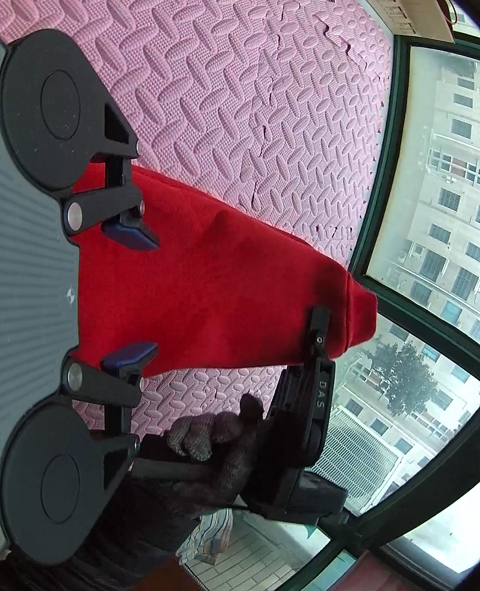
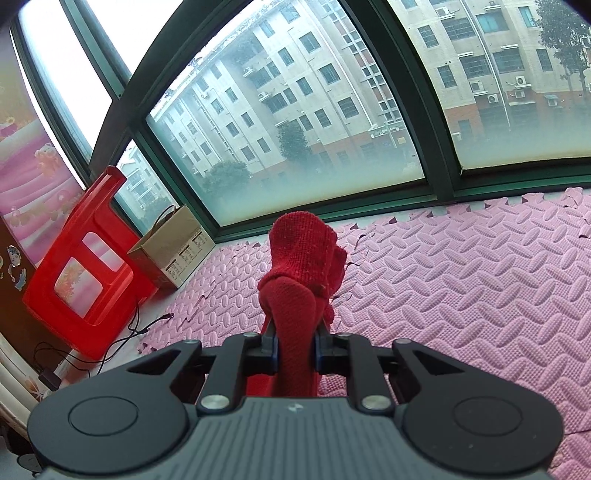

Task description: Fold clothes

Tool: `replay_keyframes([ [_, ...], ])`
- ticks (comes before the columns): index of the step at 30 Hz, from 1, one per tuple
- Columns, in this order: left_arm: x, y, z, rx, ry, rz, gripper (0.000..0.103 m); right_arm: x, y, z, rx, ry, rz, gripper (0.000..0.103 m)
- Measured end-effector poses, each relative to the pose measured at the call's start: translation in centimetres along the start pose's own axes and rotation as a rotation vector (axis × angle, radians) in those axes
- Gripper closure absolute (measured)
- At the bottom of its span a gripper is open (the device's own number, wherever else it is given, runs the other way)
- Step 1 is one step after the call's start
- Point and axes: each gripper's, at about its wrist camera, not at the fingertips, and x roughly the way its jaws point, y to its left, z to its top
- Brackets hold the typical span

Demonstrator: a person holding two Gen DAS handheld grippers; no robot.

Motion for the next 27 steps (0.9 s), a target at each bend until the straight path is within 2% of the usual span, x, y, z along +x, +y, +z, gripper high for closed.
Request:
replay_keyframes([
  [5, 1.9, 2.3, 1.2, -0.077, -0.001, 0.065, 0.046, 0.1, -0.3, -0.2, 0.001, -0.004, 0.018, 0.088],
  [9, 1.7, 3.0, 1.8, -0.115, -0.024, 0.077, 0.046, 0.3, -0.3, -0.2, 0.001, -0.001, 0.026, 0.088],
  [15, 1.7, -2.0, 0.9, 0.123, -0.030, 0.082, 0.047, 0.2, -0.1, -0.1, -0.009, -0.004, 0.029, 0.088],
  [20, 2.8, -5.4, -0.5, 0.243, -0.009, 0.061, 0.048, 0.2, -0.1, -0.2, -0.012, -0.004, 0.024, 0.088],
  [22, 3.6, -6.3, -0.9, 0.296, 0.005, 0.086, 0.048, 0.2, 0.0, -0.2, -0.014, -0.002, 0.021, 0.088],
  [27, 4.2, -6.0, -1.3, 0.276, 0.036, 0.086, 0.048, -0.1, 0.2, -0.4, -0.031, 0.001, 0.017, 0.088],
])
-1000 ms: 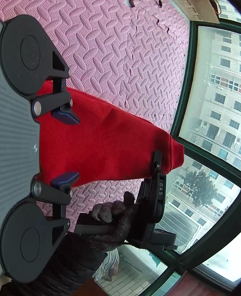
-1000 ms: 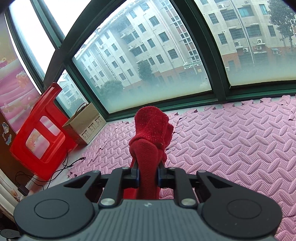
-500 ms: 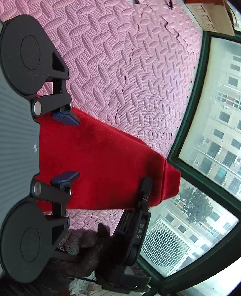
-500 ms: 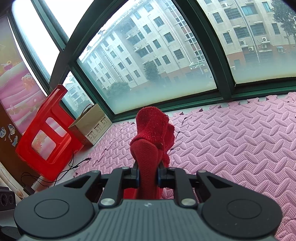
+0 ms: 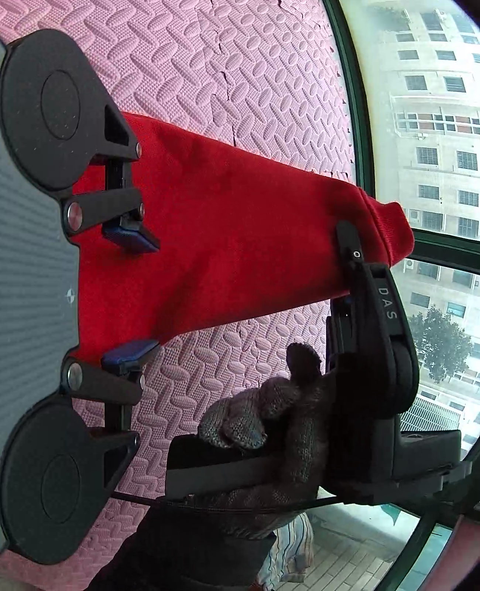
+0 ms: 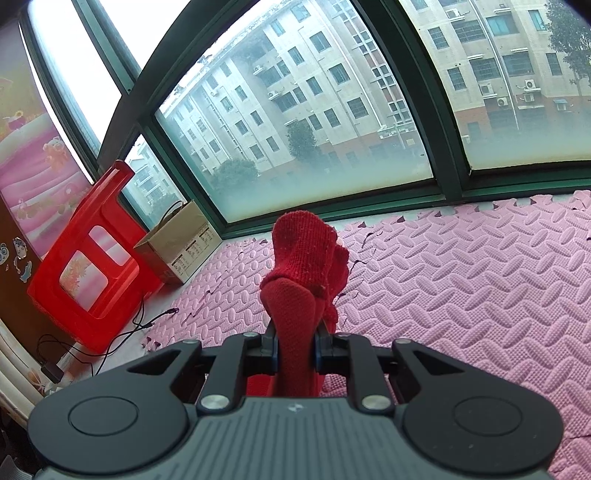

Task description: Fold clothes

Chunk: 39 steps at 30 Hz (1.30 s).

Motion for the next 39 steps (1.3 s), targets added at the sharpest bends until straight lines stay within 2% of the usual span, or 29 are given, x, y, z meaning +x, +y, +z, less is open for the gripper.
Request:
replay_keyframes([
  [5, -2.1, 1.3, -0.2, -0.066, -0.064, -0.025, 0.048, -0.7, 0.3, 0.3, -0.011, -0.010, 0.010, 0.088],
  [8, -1.3, 1.6, 0.0, -0.098, -0.053, -0.022, 0.053, -0.8, 0.7, 0.3, -0.018, -0.015, 0.012, 0.088],
  [15, 0.3, 0.5, 0.2, -0.094, -0.028, 0.009, 0.053, -1.0, 1.9, 0.3, -0.059, -0.014, 0.009, 0.088],
  [22, -5.2, 3.1, -0.9, -0.138, -0.087, -0.014, 0.053, -3.0, 3.4, 0.4, -0.110, -0.038, 0.023, 0.088],
  [27, -9.4, 4.6, -3.8, -0.164, -0.077, -0.010, 0.053, -5.2, 6.2, 0.3, -0.181, -0.059, 0.055, 0.088],
  [34, -15.4, 6.3, -10.3, -0.233, -0.075, 0.048, 0.051, -9.0, 11.7, -1.4, -0.350, -0.085, 0.112, 0.088],
  [39, -18.8, 7.8, -14.4, -0.355, -0.101, 0.046, 0.049, -12.3, 16.2, -4.5, -0.483, -0.094, 0.150, 0.088],
])
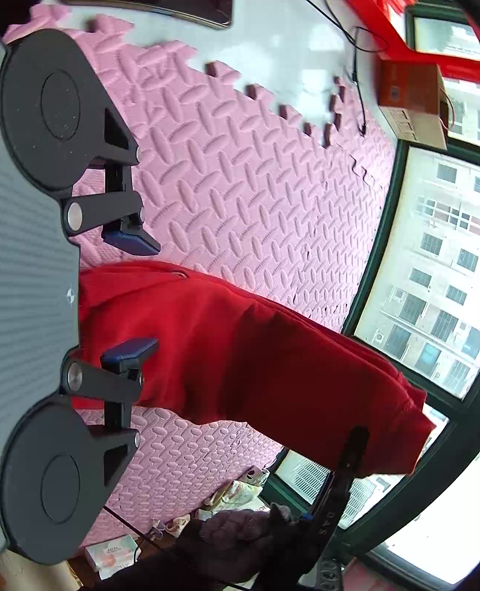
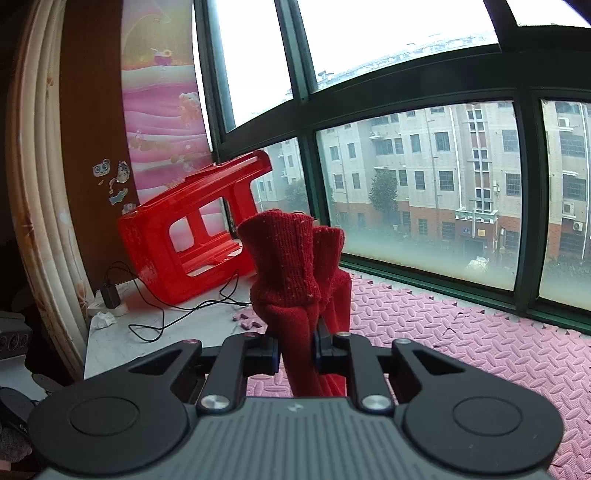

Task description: Fold clothes

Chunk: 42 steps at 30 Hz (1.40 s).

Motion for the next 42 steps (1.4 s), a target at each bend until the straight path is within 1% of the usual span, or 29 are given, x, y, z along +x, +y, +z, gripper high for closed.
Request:
replay_keyframes([
  [3, -0.8, 0.7, -1.7, -0.053, 0.010, -0.032, 0.047, -1.4, 3.4, -0.7, -0.091, 0.003, 0.021, 0.088],
  [6, -1.2, 0.6, -3.1, -0.084, 0.020, -0.057, 0.047, -2.8, 6.8, -2.0, -0.195, 0.013, 0.044, 0.088],
  [8, -1.1, 0.7, -3.9, -0.095, 0.024, -0.054, 0.050, -3.3, 8.8, -2.9, -0.267, 0.021, 0.054, 0.088],
  [9, -1.0, 1.0, -4.1, -0.107, 0.024, -0.060, 0.054, -3.6, 9.6, -3.5, -0.296, 0.028, 0.059, 0.088],
  [10, -0.9, 1.3, -4.2, -0.118, 0.024, -0.066, 0.061, -3.9, 10.4, -4.2, -0.322, 0.040, 0.070, 0.088],
  [11, -0.7, 1.6, -4.4, -0.130, 0.023, -0.072, 0.066, -4.1, 11.2, -5.0, -0.353, 0.051, 0.078, 0.088],
  [14, -0.7, 2.1, -4.6, -0.148, 0.015, -0.090, 0.075, -4.1, 13.2, -7.1, -0.461, 0.079, 0.079, 0.088],
  [15, -0.7, 2.1, -4.7, -0.150, 0.011, -0.094, 0.076, -4.0, 14.0, -8.1, -0.495, 0.093, 0.085, 0.087],
  [18, -0.7, 2.5, -4.8, -0.166, 0.004, -0.097, 0.077, -3.7, 15.2, -10.2, -0.542, 0.142, 0.112, 0.086],
  [19, -0.8, 2.6, -4.8, -0.172, 0.002, -0.099, 0.079, -3.6, 15.6, -10.8, -0.560, 0.160, 0.115, 0.085],
  [21, -0.8, 2.8, -4.9, -0.180, -0.004, -0.104, 0.080, -3.5, 16.2, -11.7, -0.597, 0.189, 0.115, 0.084],
  [22, -0.8, 2.9, -4.9, -0.182, -0.007, -0.106, 0.082, -3.6, 16.4, -12.0, -0.602, 0.196, 0.113, 0.080],
  [23, -0.8, 3.0, -4.9, -0.184, -0.010, -0.107, 0.083, -3.7, 16.5, -12.1, -0.599, 0.204, 0.117, 0.072],
  [24, -0.8, 3.0, -4.9, -0.185, -0.014, -0.106, 0.083, -4.1, 16.6, -12.0, -0.585, 0.214, 0.129, 0.067],
  [25, -0.9, 3.0, -4.8, -0.186, -0.019, -0.107, 0.084, -4.4, 16.6, -12.0, -0.571, 0.225, 0.140, 0.057],
  [26, -0.9, 3.1, -4.8, -0.187, -0.026, -0.105, 0.087, -4.9, 16.7, -11.9, -0.559, 0.230, 0.153, 0.052],
  [28, -0.9, 3.5, -4.5, -0.190, -0.039, -0.094, 0.091, -5.8, 16.6, -11.5, -0.527, 0.226, 0.169, 0.048],
  [29, -0.9, 3.8, -4.3, -0.193, -0.044, -0.087, 0.093, -6.2, 16.4, -11.1, -0.499, 0.221, 0.168, 0.048],
  [31, -0.7, 4.4, -3.8, -0.199, -0.047, -0.071, 0.093, -7.0, 15.8, -10.1, -0.427, 0.203, 0.144, 0.046],
  [32, -0.7, 4.7, -3.7, -0.205, -0.046, -0.067, 0.093, -7.2, 15.4, -9.8, -0.402, 0.192, 0.129, 0.043],
  [34, -1.1, 5.2, -3.6, -0.223, -0.052, -0.082, 0.093, -7.8, 13.4, -8.7, -0.293, 0.158, 0.054, 0.040],
  [36, -1.9, 5.2, -3.9, -0.204, -0.059, -0.093, 0.092, -7.9, 11.3, -8.1, -0.220, 0.150, -0.027, 0.039],
  [38, -2.5, 5.0, -4.3, -0.180, -0.056, -0.095, 0.090, -7.5, 9.2, -7.7, -0.159, 0.172, -0.108, 0.039],
  [40, -3.0, 4.8, -4.9, -0.152, -0.045, -0.095, 0.088, -7.0, 6.9, -7.8, -0.100, 0.203, -0.154, 0.040],
  [42, -3.4, 4.6, -5.6, -0.131, -0.034, -0.096, 0.082, -6.2, 3.9, -8.7, -0.031, 0.263, -0.222, 0.040],
])
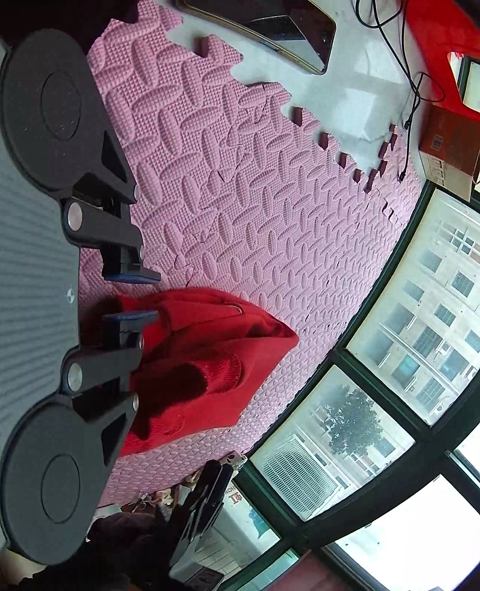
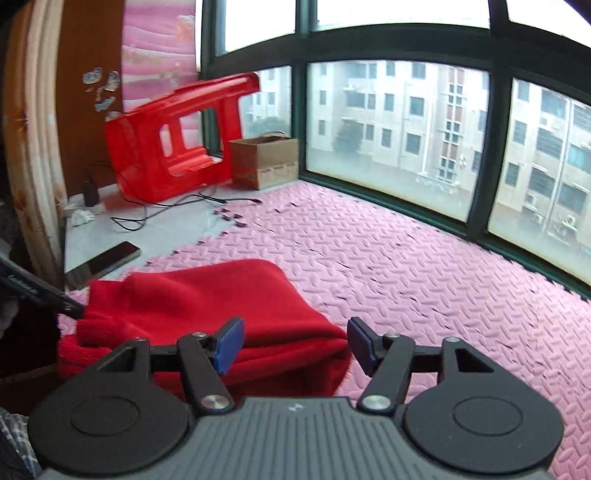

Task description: Fold clothes

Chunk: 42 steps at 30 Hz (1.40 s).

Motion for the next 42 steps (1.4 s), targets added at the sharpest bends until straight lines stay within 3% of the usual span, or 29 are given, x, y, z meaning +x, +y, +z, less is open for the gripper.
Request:
replay_keyframes([
  [2, 0.0, -0.4, -0.8, 0.017, 0.019, -0.014, 0.066, 1.3, -1.5, -0.9, 0.054, 0.053, -0.016, 0.042],
  [9, 2.3, -2.7, -2.8, 0.099, 0.091, -0.062, 0.065, 4.7, -3.2, -3.1, 0.124, 0.091, 0.038, 0.045],
  [13, 3.4, -3.2, -2.9, 0.097, 0.105, -0.061, 0.068, 6.3, -3.5, -3.2, 0.153, 0.079, 0.080, 0.046],
  [15, 3.6, -3.2, -2.7, 0.093, 0.093, -0.052, 0.075, 7.1, -3.8, -3.2, 0.176, 0.077, 0.104, 0.046],
  [19, 3.6, -2.4, -1.2, 0.068, 0.057, -0.026, 0.088, 7.9, -4.0, -3.4, 0.223, 0.066, 0.132, 0.056],
  [23, 3.8, -1.3, 0.5, 0.066, 0.030, 0.020, 0.090, 7.0, -3.6, -4.0, 0.251, 0.039, 0.121, 0.065],
  [31, 4.7, 1.5, 5.9, 0.106, -0.045, 0.121, 0.091, 4.3, -0.6, -5.3, 0.240, 0.002, 0.113, 0.067],
  [37, 5.8, 3.3, 8.9, 0.079, -0.055, 0.125, 0.091, 3.1, 1.8, -5.6, 0.194, 0.031, 0.099, 0.067],
  [42, 4.6, 3.1, 8.6, 0.107, -0.067, 0.130, 0.089, 0.2, 3.4, -3.6, 0.107, 0.042, 0.074, 0.067],
])
